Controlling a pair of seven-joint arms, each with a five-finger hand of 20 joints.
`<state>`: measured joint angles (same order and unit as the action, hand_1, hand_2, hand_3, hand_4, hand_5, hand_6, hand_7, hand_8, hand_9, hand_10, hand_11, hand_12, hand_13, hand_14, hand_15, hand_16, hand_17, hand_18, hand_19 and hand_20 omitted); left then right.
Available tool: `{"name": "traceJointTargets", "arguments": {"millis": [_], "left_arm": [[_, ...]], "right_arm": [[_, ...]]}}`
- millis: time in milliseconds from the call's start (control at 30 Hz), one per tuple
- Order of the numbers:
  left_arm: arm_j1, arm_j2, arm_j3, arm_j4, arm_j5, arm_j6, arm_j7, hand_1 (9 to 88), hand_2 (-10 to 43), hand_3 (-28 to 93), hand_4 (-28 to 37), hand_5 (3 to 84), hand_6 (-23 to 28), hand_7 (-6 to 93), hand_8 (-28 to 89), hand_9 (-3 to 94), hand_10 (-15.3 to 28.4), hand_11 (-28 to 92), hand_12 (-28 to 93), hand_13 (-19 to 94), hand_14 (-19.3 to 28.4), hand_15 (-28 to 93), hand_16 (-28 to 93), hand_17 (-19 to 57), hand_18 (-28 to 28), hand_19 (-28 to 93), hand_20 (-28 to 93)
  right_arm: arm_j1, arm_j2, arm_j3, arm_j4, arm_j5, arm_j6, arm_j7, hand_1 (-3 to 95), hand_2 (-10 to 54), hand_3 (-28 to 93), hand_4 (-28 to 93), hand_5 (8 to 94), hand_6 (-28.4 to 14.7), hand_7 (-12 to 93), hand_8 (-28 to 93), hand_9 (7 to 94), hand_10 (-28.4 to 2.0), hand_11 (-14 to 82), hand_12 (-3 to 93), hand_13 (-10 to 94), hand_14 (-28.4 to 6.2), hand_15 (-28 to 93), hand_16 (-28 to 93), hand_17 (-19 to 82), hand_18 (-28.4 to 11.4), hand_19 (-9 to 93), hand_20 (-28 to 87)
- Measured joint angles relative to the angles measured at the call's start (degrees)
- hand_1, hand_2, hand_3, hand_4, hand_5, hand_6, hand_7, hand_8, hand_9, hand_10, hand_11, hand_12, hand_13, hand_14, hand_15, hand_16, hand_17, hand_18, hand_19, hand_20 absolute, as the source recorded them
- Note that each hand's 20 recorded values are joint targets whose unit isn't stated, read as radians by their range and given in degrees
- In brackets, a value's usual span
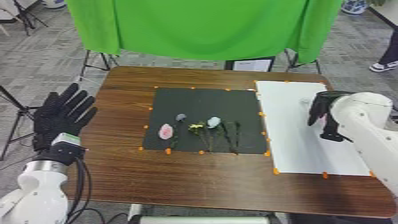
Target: Arrange flowers
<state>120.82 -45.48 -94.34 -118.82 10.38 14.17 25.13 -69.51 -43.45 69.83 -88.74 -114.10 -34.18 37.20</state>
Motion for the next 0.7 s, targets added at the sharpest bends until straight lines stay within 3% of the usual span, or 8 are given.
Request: {"name": "traceJointTargets", "arguments": {"millis": [67, 167, 300, 367, 433, 500, 700], "left_arm": [[0.0, 0.0, 0.0, 0.0, 0.03, 0.0, -0.1, 27.7, 12.1, 71, -28.3, 42.2, 9.4, 11.4, -7, 33.6, 16.0, 20, 14, 22, 16.3, 33, -5, -7.4, 15.2, 32, 10], [0.0, -0.02, 0.0, 0.0, 0.06, 0.0, -0.4, 27.7, 12.2, 71, -28.3, 42.2, 9.4, 11.4, -7, 33.6, 16.0, 19, 14, 22, 16.3, 33, -5, -7.4, 15.2, 32, 10], [-0.2, -0.04, 0.0, 0.07, 0.24, -0.05, -0.85, 27.8, 12.2, 71, -28.3, 42.2, 9.5, 11.3, -7, 33.6, 16.0, 19, 14, 22, 16.3, 33, -5, -7.4, 15.2, 32, 10], [-0.3, -0.04, 0.0, 0.07, 0.33, -0.08, -0.96, 27.9, 12.2, 71, -28.3, 42.2, 9.5, 11.3, -7, 33.6, 16.0, 20, 14, 22, 16.3, 33, -5, -7.4, 15.2, 32, 10], [-0.3, -0.04, 0.0, 0.08, 0.4, -0.14, -1.03, 27.8, 12.2, 71, -28.3, 42.3, 9.5, 11.4, -7, 33.5, 15.9, 20, 14, 22, 16.3, 33, -5, -7.4, 15.2, 32, 10], [-0.3, -0.04, 0.01, 0.09, 0.47, -0.23, -1.15, 27.8, 12.2, 71, -28.3, 42.3, 9.5, 11.4, -7, 33.5, 15.9, 20, 14, 22, 16.3, 33, -5, -7.4, 15.2, 32, 10], [-0.5, -0.04, 0.19, 0.18, 0.64, -0.45, -1.6, 28.0, 13.1, 72, -28.0, 42.4, 9.5, 11.0, -7, 33.9, 15.9, 19, 14, 22, 16.3, 33, -5, -7.4, 15.2, 32, 10]], "right_arm": [[-0.8, 0.2, 0.0, -0.4, -0.7, 3.1, -0.2, 59.2, -9.5, 69, -28, 54.4, -1.4, 23, -15, 63.8, -11.3, 18.6, 18.8, 66, -5.4, 23, 29, 43, -11.1, 66, 20], [-2.4, 0.4, -0.2, -0.7, -1.9, 9.0, -0.2, 65.4, -9.5, 62, -28, 59.5, 0.4, 28, -15, 73.0, -8.4, 10.1, 34.2, 73, -2.7, 18, 36, 47, -6.2, 77, 11], [-3.8, 0.7, -1.3, -0.7, -3.5, 13.6, 0.1, 67.9, -9.5, 59, -28, 63.0, 0.9, 35, -3, 79.1, -6.4, 11.2, 41.4, 80, -1.5, 19, 40, 52, -3.8, 81, 6], [-4.3, 0.9, -1.7, -0.8, -4.2, 14.3, 0.2, 68.0, -9.5, 59, -28, 64.7, 0.8, 38, -2, 80.8, -6.2, 10.9, 43.1, 82, -1.4, 19, 42, 54, -4.1, 79, 8], [-4.6, 1.0, -1.9, -1.0, -4.9, 15.2, 0.1, 67.1, -9.5, 59, -28, 68.2, 1.2, 39, 0, 84.0, -6.1, 12.0, 45.6, 85, -1.5, 20, 45, 59, -6.2, 71, 19], [-5.2, 1.3, -2.1, -1.3, -5.3, 17.3, -0.1, 66.4, -9.5, 60, -28, 70.8, 1.1, 40, 2, 86.0, -6.2, 13.5, 48.1, 87, -1.8, 23, 46, 61, -6.8, 70, 25], [-8.4, 2.6, -2.2, -3.2, -5.9, 30.3, -1.0, 62.7, -9.5, 66, -28, 71.4, 1.5, 41, 8, 86.5, -6.2, 15.9, 52.9, 86, -3.9, 29, 46, 62, -7.8, 71, 28]]}}
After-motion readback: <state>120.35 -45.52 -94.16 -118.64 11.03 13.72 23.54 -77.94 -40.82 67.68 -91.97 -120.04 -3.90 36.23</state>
